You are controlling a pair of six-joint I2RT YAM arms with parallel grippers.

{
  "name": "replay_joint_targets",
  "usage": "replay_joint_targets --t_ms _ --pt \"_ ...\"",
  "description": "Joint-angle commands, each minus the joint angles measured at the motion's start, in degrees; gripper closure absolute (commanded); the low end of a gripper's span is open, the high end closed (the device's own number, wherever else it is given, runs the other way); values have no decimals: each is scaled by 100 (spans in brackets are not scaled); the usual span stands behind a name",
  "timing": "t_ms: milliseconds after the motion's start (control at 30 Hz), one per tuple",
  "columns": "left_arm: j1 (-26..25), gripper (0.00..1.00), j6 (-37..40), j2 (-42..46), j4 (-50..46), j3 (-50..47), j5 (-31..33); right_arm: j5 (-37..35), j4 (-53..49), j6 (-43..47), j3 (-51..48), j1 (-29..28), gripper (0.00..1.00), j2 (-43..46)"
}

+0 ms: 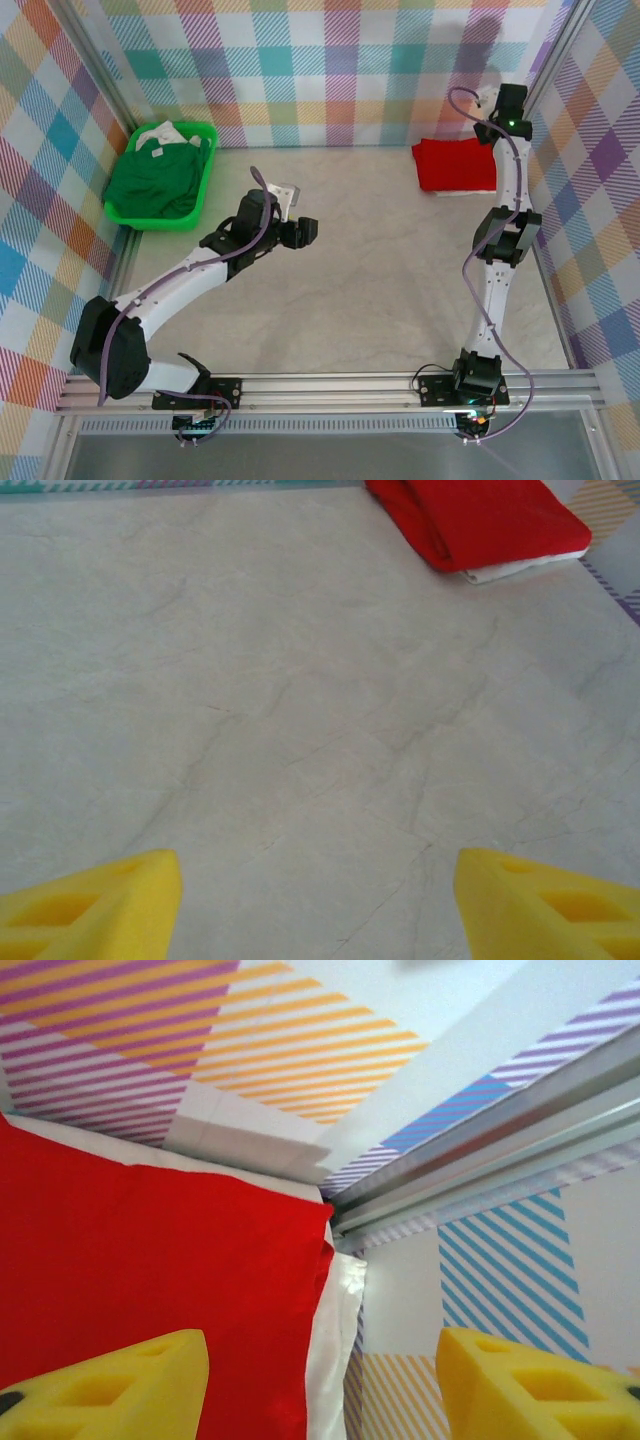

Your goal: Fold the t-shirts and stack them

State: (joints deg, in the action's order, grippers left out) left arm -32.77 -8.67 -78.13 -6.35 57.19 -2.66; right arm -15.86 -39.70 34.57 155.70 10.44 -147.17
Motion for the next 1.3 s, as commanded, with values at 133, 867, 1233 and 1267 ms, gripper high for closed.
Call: replay_joint_targets --t_ms 133,867,1233,1267 --pt "-10 18 -69 624 818 -416 1282 899 449 -1615 -1825 -125 28 1918" --pt "1653 0 846 1288 4334 -3925 4237 -156 5213 -4030 -12184 -1773 0 7845" --pt "2609 1 699 -762 4885 -3277 2416 1029 7450 -3855 -12770 -1031 0 6471" --pt "2602 1 746 -745 4872 -3266 2332 1145 7395 -3817 -12703 -1022 0 6383"
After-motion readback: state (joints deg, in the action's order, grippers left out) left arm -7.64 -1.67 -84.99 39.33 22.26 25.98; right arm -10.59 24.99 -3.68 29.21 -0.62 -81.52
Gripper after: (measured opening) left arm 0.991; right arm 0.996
